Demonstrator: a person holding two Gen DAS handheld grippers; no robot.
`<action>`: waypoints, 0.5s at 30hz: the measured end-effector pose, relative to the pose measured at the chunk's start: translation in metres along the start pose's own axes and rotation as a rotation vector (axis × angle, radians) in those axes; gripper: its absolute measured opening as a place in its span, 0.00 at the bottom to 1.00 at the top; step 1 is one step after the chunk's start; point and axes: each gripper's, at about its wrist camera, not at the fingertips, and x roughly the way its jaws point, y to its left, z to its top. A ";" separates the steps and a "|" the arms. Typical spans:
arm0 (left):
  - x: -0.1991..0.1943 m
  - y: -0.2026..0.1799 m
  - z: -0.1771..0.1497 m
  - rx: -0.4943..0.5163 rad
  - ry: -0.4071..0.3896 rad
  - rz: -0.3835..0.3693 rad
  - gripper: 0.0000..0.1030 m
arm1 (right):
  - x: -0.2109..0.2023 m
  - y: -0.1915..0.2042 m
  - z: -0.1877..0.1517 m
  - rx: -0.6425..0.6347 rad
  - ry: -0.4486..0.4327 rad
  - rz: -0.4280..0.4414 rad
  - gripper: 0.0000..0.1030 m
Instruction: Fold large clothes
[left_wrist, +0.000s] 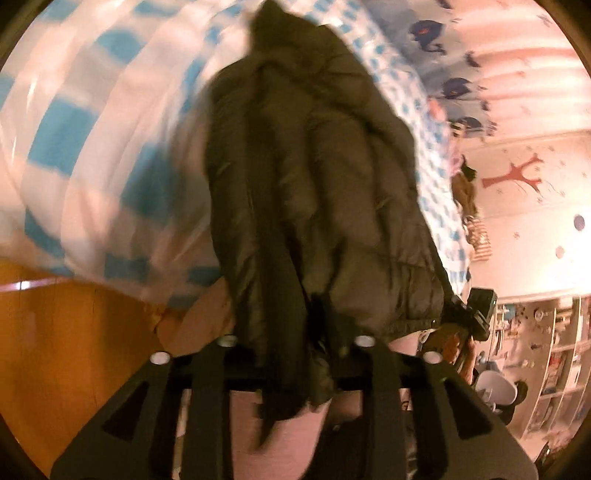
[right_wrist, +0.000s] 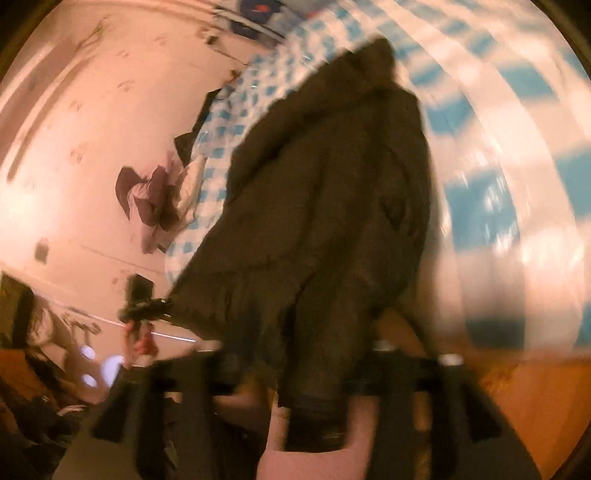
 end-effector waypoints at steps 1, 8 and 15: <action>0.001 0.008 0.000 -0.019 -0.003 -0.002 0.36 | -0.001 -0.009 -0.001 0.026 -0.013 0.011 0.52; -0.002 0.035 0.005 -0.091 -0.040 -0.008 0.55 | 0.000 -0.034 0.002 0.098 -0.001 0.041 0.64; 0.024 0.046 0.005 -0.118 -0.006 -0.019 0.58 | 0.007 -0.038 0.007 0.110 0.007 0.055 0.64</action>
